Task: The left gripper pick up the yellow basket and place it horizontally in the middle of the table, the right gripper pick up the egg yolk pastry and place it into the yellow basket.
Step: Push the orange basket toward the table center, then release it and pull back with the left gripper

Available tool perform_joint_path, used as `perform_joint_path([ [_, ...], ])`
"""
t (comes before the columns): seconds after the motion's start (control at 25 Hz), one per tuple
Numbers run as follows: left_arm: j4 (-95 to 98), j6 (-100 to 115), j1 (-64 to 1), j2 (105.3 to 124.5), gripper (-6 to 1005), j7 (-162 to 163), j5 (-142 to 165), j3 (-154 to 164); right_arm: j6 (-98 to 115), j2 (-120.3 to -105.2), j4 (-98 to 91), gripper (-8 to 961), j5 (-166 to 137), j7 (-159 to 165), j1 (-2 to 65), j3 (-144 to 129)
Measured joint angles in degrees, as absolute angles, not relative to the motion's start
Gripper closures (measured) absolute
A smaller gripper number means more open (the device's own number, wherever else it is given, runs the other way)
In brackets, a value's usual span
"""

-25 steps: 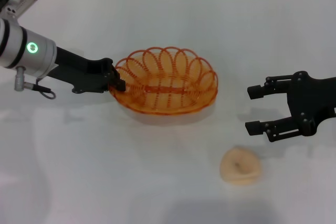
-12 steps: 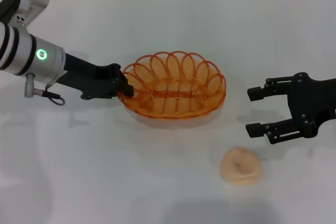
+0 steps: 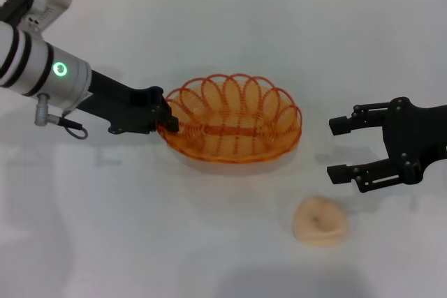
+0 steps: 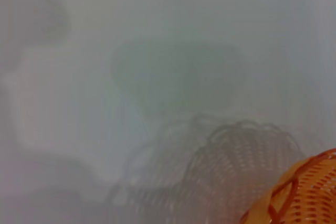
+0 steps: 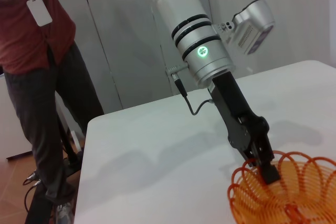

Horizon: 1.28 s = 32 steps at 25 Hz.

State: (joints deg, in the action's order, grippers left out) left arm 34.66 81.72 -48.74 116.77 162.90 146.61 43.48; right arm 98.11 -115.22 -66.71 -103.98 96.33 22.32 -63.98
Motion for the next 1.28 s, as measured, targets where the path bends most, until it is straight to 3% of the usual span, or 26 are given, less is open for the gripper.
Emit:
perform_joint_path([
  [1.28,34.5,81.9,-49.0,116.36,873,163.9,148.2,43.2,98.4,-115.22,-66.7,155,-104.0,96.2,22.1,-64.0],
])
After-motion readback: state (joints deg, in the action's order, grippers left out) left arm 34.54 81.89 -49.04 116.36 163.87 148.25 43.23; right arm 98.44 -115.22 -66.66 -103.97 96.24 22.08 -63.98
